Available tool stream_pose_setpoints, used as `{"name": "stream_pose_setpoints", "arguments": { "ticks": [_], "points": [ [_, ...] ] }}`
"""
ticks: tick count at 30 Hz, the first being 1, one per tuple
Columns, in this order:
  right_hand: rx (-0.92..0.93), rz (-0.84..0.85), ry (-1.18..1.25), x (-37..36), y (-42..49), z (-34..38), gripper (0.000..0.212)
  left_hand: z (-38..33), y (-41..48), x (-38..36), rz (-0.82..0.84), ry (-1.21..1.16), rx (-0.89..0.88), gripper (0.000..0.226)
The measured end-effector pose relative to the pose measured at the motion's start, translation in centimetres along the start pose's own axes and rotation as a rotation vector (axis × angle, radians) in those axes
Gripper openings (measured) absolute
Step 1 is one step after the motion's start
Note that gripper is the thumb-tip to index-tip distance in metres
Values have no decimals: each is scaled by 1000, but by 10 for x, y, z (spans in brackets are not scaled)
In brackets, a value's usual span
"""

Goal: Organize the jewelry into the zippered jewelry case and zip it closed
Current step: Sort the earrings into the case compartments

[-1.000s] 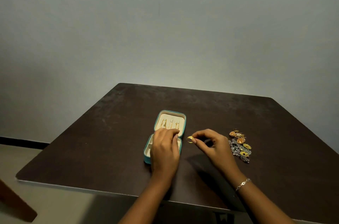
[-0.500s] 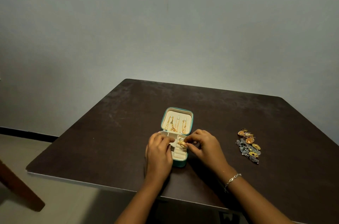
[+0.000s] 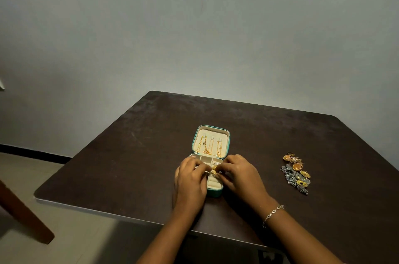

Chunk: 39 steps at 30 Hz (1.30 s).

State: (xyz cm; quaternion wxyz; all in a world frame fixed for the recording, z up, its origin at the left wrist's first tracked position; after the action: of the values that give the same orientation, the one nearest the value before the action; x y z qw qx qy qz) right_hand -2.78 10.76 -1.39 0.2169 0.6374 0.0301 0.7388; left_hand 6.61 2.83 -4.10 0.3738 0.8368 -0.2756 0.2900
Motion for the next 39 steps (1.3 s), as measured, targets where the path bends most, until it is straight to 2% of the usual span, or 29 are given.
{"name": "stream_pose_setpoints", "arguments": {
  "ticks": [5, 8, 13, 24, 28, 33, 39],
  "points": [
    [-39, -66, 84, 6, -7, -6, 26, 1, 0, 0, 14, 8, -1, 20],
    [4, -95, 56, 7, -13, -4, 27, 1, 0, 0, 16, 10, 10, 19],
    [40, -44, 18, 2, -15, 0, 37, 4, 1, -3, 39, -7, 31, 15],
    [37, -46, 62, -7, -17, -5, 31, 7, 1, -5, 43, -4, 33, 16],
    [37, -86, 131, -1, -23, -11, 39, -1, 0, 1, -41, 25, -47, 13],
    [72, -56, 102, 7, -46, -23, 34, -9, -2, 8, -127, -15, -137, 27],
    [52, 6, 48, 16, -78, -53, 35, -53, -13, -8, -119, 91, -390, 31]
  ]
}}
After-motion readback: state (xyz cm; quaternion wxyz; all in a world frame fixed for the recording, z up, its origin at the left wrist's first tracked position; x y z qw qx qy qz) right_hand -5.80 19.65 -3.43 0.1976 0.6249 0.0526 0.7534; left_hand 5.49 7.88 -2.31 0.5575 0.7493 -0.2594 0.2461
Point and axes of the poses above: each hand's wrist, its own y-axis towards the middle knuckle, its own x-axis out of the back of the hand, z = x × y, the point moved 7 cm from there along y, towards the middle knuckle, and after that the axes turned 9 degrees about z, right-handed, at the moved point
